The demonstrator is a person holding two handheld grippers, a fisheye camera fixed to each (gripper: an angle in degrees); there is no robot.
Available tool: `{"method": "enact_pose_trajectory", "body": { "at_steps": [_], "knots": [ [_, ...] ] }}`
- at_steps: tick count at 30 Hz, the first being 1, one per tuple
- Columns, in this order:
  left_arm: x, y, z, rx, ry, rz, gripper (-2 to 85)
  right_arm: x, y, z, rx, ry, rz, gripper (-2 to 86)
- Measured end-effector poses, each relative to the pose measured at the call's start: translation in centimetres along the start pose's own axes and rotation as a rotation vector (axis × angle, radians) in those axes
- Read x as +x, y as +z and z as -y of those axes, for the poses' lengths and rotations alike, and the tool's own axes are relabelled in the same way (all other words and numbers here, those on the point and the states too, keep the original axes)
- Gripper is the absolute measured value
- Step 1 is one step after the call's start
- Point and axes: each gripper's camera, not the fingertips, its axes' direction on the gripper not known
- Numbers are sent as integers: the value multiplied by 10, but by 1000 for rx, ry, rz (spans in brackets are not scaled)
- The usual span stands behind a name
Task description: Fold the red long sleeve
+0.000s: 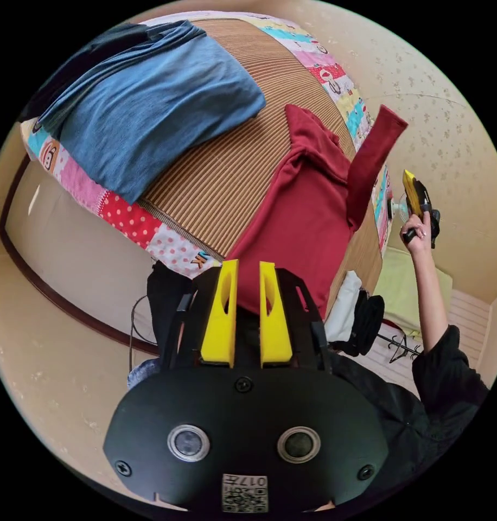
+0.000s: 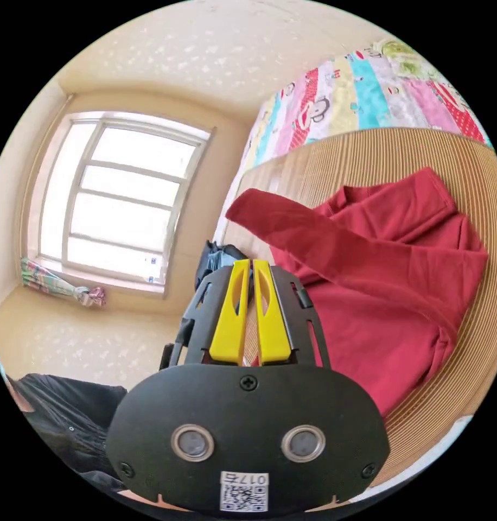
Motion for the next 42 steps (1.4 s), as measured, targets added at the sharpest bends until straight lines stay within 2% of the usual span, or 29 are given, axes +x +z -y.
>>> {"method": "enact_pose_trajectory", "body": {
  "at_steps": [5, 7, 9, 12, 14, 16, 19, 20, 22, 25, 27, 29, 31, 35, 37, 39, 42],
  "knots": [
    [-30, 16, 5, -137, 2, -8, 104, 60, 33, -107, -184, 151, -27, 41],
    [-38, 24, 12, -207, 31, 39, 114, 81, 13, -148, -199, 215, -68, 51],
    [-40, 28, 21, -245, 66, 84, 121, 98, -31, -190, -189, 270, -199, 68],
    [-37, 34, 44, -310, 156, 163, 134, 101, -89, -214, -134, 287, -372, 97],
    [-33, 40, 60, -362, 222, 215, 140, 103, -108, -215, -152, 274, -409, 118],
    [-29, 53, 79, -444, 302, 249, 149, 111, -108, -213, -228, 261, -418, 132],
    [-30, 75, 95, -582, 324, 208, 130, 132, -70, -217, -478, 268, -379, 119],
    [-30, 78, 97, -605, 321, 183, 110, 136, -53, -224, -589, 264, -409, 76],
    [-29, 80, 102, -656, 304, 116, 56, 134, -47, -237, -632, 246, -462, 44],
    [-30, 56, 100, -653, 333, 54, 44, 127, -86, -256, -453, 288, -346, 29],
    [-39, 35, 93, -649, 337, -11, 41, 132, -128, -286, -280, 401, -191, 24],
    [-54, 12, 85, -634, 297, -124, 40, 136, -144, -313, -222, 472, -158, 23],
    [-77, -7, 70, -622, 227, -187, 41, 137, -143, -333, -248, 515, -165, 23],
    [-112, -12, 37, -606, 68, -170, 48, 140, -116, -356, -356, 651, -327, 26],
    [-134, -24, 21, -520, -72, -136, 51, 132, -112, -353, -362, 661, -444, 35],
    [-148, -41, 12, -426, -187, -98, 60, 116, -113, -336, -336, 633, -593, 49],
    [-155, -70, 6, -279, -295, -50, 65, 97, -120, -299, -261, 524, -610, 58]
  ]
}}
